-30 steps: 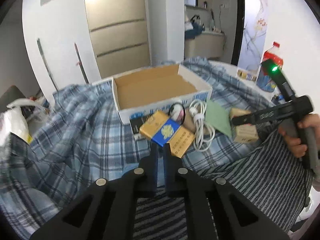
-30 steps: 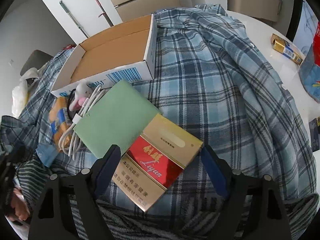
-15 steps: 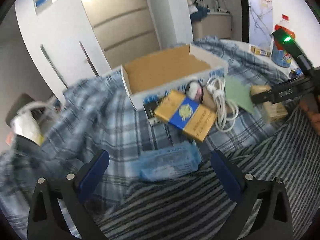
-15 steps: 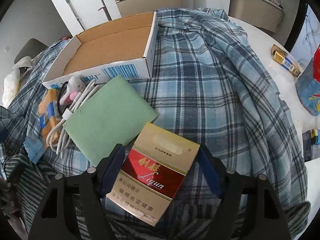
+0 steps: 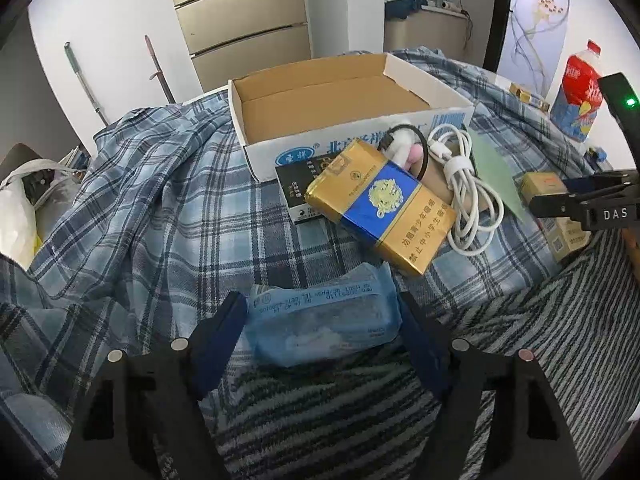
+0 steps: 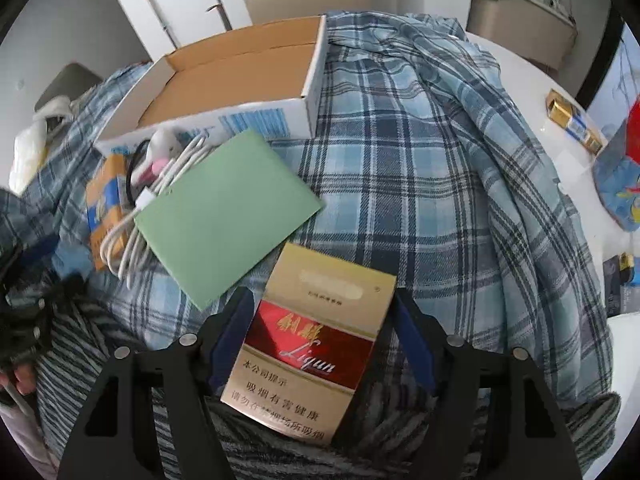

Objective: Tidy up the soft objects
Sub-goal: 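Grasp the blue packet with the left tool while the right tool grasps the Liqun pack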

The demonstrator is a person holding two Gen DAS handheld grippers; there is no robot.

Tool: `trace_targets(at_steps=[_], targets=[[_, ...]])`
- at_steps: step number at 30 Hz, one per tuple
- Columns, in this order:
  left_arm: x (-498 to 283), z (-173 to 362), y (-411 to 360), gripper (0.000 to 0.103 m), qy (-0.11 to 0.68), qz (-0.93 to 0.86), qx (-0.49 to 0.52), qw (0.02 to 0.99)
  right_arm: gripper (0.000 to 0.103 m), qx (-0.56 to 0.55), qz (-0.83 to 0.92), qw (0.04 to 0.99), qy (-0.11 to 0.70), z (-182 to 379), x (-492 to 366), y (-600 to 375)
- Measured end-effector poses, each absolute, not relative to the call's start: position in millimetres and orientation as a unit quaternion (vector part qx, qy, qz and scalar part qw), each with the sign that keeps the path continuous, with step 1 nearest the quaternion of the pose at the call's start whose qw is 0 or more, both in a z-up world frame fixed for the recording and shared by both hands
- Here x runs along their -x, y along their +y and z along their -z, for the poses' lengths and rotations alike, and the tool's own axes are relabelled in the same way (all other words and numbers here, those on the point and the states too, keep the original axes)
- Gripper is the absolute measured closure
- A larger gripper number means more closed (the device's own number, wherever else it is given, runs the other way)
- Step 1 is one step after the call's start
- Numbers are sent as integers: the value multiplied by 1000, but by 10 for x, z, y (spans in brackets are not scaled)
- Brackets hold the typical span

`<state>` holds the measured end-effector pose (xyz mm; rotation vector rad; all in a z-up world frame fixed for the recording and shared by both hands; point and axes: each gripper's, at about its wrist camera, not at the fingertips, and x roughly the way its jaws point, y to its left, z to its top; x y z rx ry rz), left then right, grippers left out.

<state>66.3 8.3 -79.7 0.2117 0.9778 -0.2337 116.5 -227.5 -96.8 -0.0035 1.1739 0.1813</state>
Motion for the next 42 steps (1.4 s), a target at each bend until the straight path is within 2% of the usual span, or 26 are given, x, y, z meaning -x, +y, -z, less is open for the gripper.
trace_targets(at_steps=[5, 11, 19, 22, 23, 27, 36, 42], targets=[[-647, 779, 63, 33, 460, 114, -106, 874, 34, 10, -85, 829, 553, 968, -1134, -2267], [-522, 635, 8, 35, 427, 111, -121, 889, 31, -19, -84, 827, 555, 942, -1081, -2383], [-201, 167, -120, 36, 322, 110, -115, 933, 31, -8, -73, 827, 557, 924, -1075, -2332], [-49, -1, -178, 36, 270, 115, -110, 950, 41, 8, -78, 834, 547, 909, -1071, -2244], [12, -52, -194, 36, 250, 117, -108, 955, 42, 12, -77, 835, 544, 903, -1077, -2236], [180, -208, -240, 36, 194, 115, -100, 969, 44, 22, -82, 851, 519, 805, -1036, -2219], [366, -390, -229, 36, 128, 100, -87, 983, 44, 71, -84, 902, 418, 343, -775, -2073], [424, -531, -303, 36, 95, 93, -88, 987, 45, 64, -95, 924, 364, 30, -716, -2037]])
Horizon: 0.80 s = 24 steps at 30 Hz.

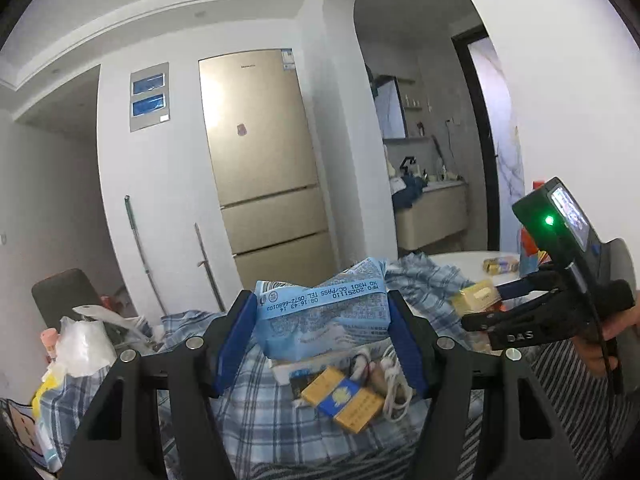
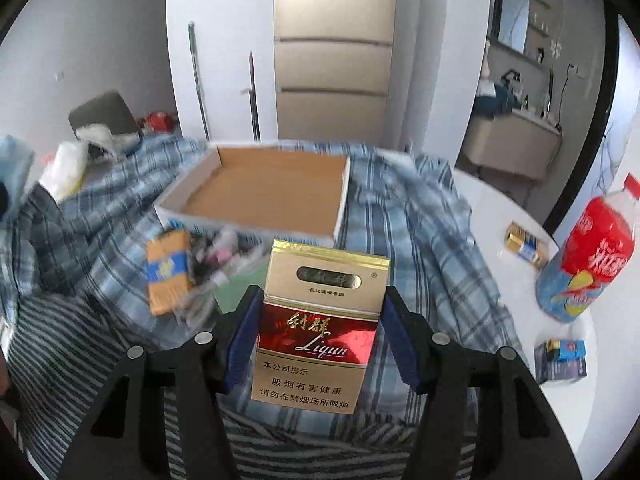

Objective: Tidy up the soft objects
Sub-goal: 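Grasp the blue packet with the left tool while the right tool grasps the Liqun pack, then place the blue packet and Liqun pack into the white box, open both tools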

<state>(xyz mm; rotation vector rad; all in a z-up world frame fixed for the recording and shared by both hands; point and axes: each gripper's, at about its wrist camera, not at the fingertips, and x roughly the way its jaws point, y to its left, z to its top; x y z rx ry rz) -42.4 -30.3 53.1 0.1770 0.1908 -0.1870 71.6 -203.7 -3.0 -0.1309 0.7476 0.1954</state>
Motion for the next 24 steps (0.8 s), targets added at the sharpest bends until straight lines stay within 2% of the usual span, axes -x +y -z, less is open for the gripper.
trace_targets(at_steps=[15, 24], targets=[[-24, -1226, -409, 36, -30, 45, -49, 997, 45, 21, -86, 970, 227, -1052, -1043, -1714], [-855, -1314, -329, 36, -10, 32, -10, 999, 45, 16, -62, 977, 203, -1198, -1872, -1652]])
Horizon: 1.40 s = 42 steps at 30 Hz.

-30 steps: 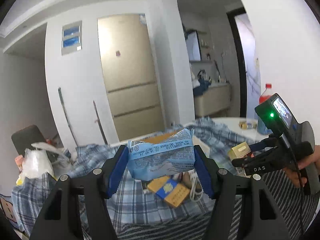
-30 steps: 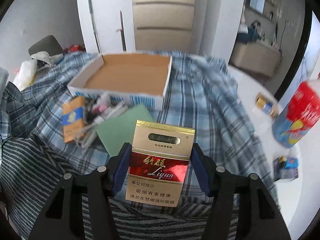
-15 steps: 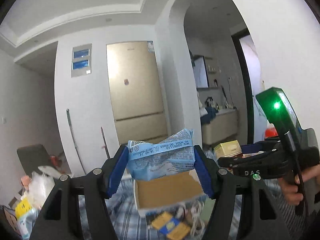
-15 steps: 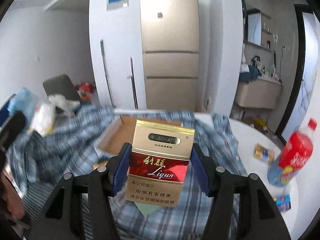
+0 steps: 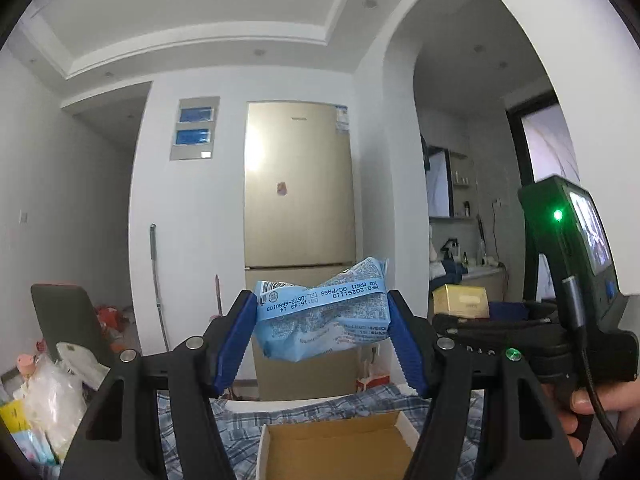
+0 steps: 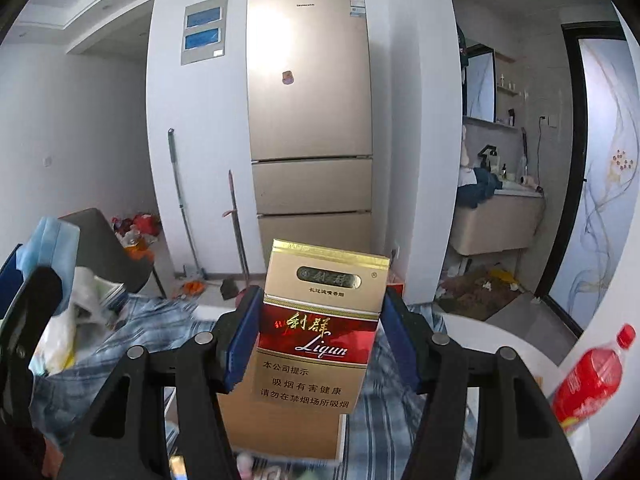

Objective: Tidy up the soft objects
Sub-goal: 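Place the blue packet and Liqun pack into the white box, open both tools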

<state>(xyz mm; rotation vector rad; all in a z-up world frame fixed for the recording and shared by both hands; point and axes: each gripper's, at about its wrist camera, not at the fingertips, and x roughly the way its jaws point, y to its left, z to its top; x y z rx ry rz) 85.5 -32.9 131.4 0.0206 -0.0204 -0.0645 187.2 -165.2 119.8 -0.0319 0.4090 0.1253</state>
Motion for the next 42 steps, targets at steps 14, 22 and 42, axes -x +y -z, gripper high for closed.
trace_targets(at_steps=[14, 22, 42], targets=[[-1670, -669, -171, 36, 100, 5, -13, 995, 45, 8, -91, 943, 321, -280, -2645, -1577], [-2149, -192, -89, 35, 262, 13, -11, 965, 45, 43, -112, 900, 418, 177, -2730, -1416], [-2336, 39, -42, 14, 324, 13, 12, 946, 23, 57, -112, 879, 461, 385, -2887, -1402]])
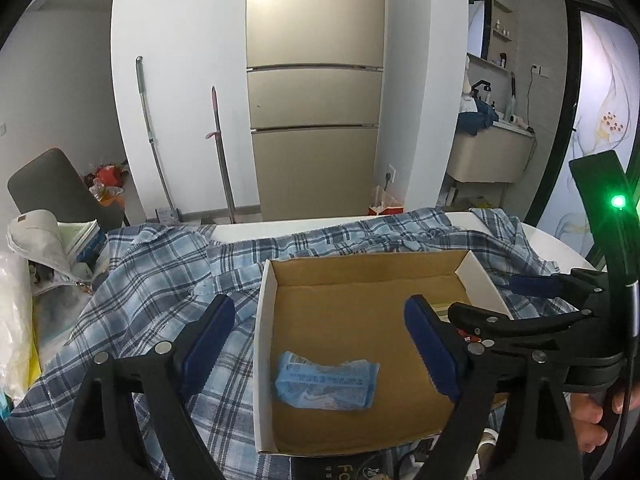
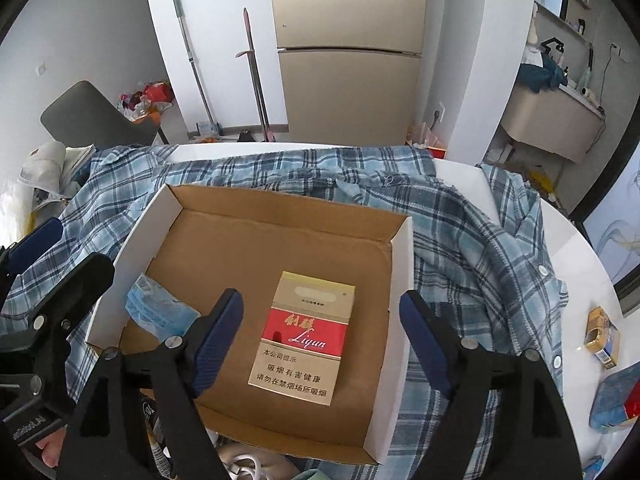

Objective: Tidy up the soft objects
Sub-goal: 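Place the blue packet and Liqun pack into the white box, open both tools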

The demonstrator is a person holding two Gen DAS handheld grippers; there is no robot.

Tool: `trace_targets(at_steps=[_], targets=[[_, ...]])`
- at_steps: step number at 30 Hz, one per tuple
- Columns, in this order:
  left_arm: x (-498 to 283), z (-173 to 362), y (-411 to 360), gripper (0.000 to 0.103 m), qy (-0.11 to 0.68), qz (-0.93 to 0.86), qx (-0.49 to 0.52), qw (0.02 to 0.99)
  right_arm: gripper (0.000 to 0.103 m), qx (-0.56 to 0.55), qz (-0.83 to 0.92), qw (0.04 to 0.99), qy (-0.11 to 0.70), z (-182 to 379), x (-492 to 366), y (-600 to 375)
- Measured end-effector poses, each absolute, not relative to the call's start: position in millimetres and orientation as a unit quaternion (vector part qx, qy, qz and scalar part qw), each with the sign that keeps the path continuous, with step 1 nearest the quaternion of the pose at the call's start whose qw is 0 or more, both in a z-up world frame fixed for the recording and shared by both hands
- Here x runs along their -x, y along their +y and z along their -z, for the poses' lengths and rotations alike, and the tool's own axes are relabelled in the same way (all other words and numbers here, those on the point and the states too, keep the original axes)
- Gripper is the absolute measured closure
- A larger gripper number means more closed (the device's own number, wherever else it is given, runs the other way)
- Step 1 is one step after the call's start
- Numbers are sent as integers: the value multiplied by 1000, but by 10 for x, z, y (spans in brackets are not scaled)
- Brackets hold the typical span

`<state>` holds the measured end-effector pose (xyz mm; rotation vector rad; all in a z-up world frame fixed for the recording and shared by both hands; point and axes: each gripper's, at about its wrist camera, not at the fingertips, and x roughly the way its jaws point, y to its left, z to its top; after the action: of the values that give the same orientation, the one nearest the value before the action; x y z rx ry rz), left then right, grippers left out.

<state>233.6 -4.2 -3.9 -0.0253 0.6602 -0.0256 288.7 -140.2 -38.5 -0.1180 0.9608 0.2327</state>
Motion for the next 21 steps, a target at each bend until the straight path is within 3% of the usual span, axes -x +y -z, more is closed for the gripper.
trace_targets(at_steps=[15, 17, 18, 21], targets=[[-1796, -749, -134, 14, 218, 26, 15, 975, 23, 45, -101, 911, 396, -248, -2483, -1618], [-1648, -873, -154, 10, 197, 27, 15, 980, 16, 44, -105, 918, 379, -359, -2360, -1666], [-1557, -934, -165, 2, 185, 27, 13, 982, 14, 43, -108, 922, 369, -415, -2286, -1691], [-1290, -1069, -200, 0, 155, 33, 6, 987, 8, 45, -108, 936, 332, -565, -2048, -1743]])
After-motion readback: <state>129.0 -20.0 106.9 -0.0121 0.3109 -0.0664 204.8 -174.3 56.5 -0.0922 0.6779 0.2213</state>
